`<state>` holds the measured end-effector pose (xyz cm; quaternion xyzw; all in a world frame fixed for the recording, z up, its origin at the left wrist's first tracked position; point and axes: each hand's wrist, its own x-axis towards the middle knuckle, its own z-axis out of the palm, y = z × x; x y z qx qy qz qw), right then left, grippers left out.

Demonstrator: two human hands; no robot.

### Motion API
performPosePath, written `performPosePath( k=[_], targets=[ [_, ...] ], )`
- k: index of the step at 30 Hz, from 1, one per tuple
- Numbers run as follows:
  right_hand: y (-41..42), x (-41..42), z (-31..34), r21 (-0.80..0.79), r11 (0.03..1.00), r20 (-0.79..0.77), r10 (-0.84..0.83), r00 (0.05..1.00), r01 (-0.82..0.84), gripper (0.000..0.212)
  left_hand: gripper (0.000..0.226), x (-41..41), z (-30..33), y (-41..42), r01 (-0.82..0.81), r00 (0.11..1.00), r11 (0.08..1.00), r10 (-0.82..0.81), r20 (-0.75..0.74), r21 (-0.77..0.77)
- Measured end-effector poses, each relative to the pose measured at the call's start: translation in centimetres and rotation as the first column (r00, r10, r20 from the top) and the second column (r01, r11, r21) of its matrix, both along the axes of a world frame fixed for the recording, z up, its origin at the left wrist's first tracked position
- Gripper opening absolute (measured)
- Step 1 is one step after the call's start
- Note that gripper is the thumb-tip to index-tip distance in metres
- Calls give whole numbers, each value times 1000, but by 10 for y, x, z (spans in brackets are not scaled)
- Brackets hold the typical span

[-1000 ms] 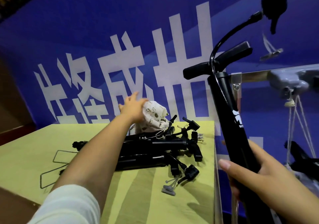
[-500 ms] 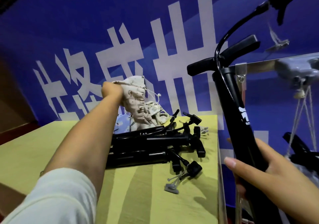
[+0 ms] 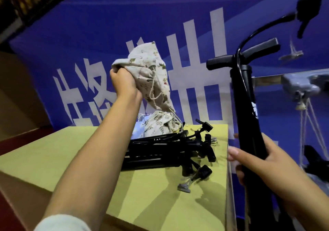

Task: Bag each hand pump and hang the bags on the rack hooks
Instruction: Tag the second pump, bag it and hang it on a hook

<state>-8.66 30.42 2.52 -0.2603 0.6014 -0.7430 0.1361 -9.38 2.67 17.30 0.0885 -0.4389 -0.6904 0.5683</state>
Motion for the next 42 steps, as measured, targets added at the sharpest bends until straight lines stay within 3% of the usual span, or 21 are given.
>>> performPosePath(
  k=[3,7,11,15,18,20,21,24,27,29,33,36,40,42],
  targets=[
    [-5,-2,23,-31,998,-44,-48,998,46,49,38,18,0,43,121,990,992,-123,-69,-27],
    [24,21,42,-108,991,-138,-91,986,76,60,30,38,-23,133,288,955,951,-277,102,-114],
    [57,40,50,-186,977,-209,-145,967,106,38,18,49,-46,209,431,897,887,-401,188,-167],
    [91,64,48,-165,966,-251,-238,938,201,43,26,58,-72,251,562,819,802,-504,274,-203],
    [101,71,43,-180,946,-241,-308,921,269,31,21,61,-96,262,649,739,750,-579,345,-131],
    [105,72,39,-187,933,-226,-347,910,309,22,45,67,-115,271,670,699,742,-620,357,-23],
    [107,72,37,-196,926,-202,-359,911,321,23,50,72,-125,273,651,709,759,-606,361,-6],
    [113,66,33,-217,903,-124,-403,907,371,27,29,89,-153,268,573,783,809,-491,382,-134],
    [115,59,30,-242,886,-56,-419,906,395,28,52,104,-161,262,743,656,579,-532,536,-335],
    [114,54,28,-235,887,-40,-417,908,397,27,45,102,-167,260,784,605,497,-480,635,-371],
    [119,49,23,-173,910,-38,-389,921,377,28,7,90,-176,250,795,563,574,-577,592,-196],
    [131,46,21,-105,923,-63,-377,924,369,35,15,85,-176,238,842,465,539,-738,489,14],
    [150,43,16,51,912,-155,-396,905,408,34,23,75,-177,216,764,542,637,-720,434,102],
    [157,41,13,108,897,-196,-404,893,429,32,18,74,-174,209,786,504,594,-777,379,173]
  ],
)
